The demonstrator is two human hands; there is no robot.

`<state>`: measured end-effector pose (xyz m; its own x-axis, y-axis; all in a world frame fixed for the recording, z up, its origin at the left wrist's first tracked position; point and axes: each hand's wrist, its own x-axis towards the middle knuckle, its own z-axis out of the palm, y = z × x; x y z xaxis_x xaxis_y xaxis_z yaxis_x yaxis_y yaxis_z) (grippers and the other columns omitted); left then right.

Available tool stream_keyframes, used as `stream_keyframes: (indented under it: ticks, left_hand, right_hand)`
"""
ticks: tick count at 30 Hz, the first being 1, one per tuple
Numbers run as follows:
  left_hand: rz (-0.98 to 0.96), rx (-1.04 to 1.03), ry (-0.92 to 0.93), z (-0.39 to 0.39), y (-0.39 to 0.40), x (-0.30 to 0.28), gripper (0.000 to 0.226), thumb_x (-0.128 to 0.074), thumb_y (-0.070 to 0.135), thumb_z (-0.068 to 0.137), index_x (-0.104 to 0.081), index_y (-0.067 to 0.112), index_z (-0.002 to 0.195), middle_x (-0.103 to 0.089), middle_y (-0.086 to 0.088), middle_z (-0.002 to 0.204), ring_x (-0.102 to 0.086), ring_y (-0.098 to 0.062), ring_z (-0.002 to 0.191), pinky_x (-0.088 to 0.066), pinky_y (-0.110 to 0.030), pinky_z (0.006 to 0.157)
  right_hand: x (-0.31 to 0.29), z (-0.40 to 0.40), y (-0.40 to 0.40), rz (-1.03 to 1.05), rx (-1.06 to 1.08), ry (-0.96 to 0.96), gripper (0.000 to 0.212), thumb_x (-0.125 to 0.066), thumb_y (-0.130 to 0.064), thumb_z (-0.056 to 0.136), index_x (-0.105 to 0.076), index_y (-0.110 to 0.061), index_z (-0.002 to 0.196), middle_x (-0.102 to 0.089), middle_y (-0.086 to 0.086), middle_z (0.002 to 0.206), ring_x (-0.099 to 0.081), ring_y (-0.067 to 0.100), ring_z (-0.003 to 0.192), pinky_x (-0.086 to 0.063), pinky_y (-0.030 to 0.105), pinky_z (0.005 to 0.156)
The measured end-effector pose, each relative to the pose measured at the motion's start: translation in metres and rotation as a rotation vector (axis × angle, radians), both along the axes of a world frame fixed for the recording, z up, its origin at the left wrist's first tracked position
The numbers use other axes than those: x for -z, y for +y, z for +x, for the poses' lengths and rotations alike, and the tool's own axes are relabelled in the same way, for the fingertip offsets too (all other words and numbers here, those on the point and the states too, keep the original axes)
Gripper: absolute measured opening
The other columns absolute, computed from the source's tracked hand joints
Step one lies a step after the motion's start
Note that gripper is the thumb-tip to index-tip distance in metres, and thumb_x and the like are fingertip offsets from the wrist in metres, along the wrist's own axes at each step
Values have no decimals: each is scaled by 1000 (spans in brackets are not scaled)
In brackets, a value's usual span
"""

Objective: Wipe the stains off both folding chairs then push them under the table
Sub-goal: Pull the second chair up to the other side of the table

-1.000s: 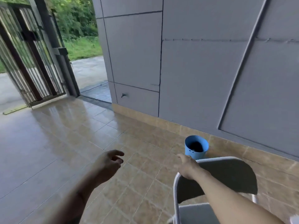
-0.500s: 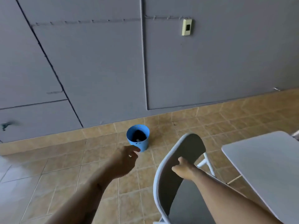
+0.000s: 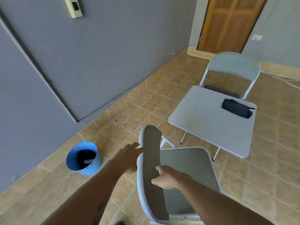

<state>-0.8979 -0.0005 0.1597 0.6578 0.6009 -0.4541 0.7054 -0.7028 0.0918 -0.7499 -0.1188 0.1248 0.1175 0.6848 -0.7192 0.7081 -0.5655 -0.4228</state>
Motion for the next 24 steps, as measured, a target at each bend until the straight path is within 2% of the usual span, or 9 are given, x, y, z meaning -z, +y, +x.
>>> stream_keyframes:
  ticks: [3,6,10,15,19,24]
  left_hand:
    - [73,203,112,11,28,12,79,-61,14,86,-24,33,153,-2,-2,165,-12,-25,150,-30,-41,114]
    - [173,439,124,17,42,25,77,-62,14,82,-28,31,150,-6,-8,162,-9,-25,150,-28,-40,115]
    - [188,602,186,15,51,46,78,-64,14,82,-28,24,150,-1,-12,164,2,-26,152,-15,-49,120]
    - [289,616,234,14,45,63,80,-68,28,82,-25,20,150,-1,-14,163,6,-30,151,-13,-63,115]
    - [348,622,173,18,47,72,75,-66,38,83,-30,18,146,-15,-14,159,-5,-32,148,-15,-65,112]
    - [342,649,87,14,54,69,70,-68,46,77,-41,23,137,-32,-6,146,-22,-27,140,-22,-61,110]
  right_hand:
    - [0,-14,4,-4,135,3,49,-50,-49,77,-53,-28,121,-58,-1,123,-56,21,114,-44,37,94]
    - [3,-39,8,-10,237,17,52,-53,-49,84,-50,-25,130,-55,2,133,-53,24,120,-40,32,89]
    - [17,-81,15,-32,389,-60,67,-55,-47,86,-36,-17,143,-47,6,143,-49,27,127,-37,33,89]
    - [35,-119,21,-68,448,-204,84,-56,-40,91,-8,-9,152,-32,18,151,-43,35,134,-39,41,105]
    - [39,-117,26,-67,499,-199,84,-58,-20,85,-7,-16,152,-36,12,149,-45,31,132,-41,38,106]
    - [36,-117,24,-47,530,-160,88,-59,-12,80,-10,-22,151,-46,11,142,-52,33,125,-48,40,96]
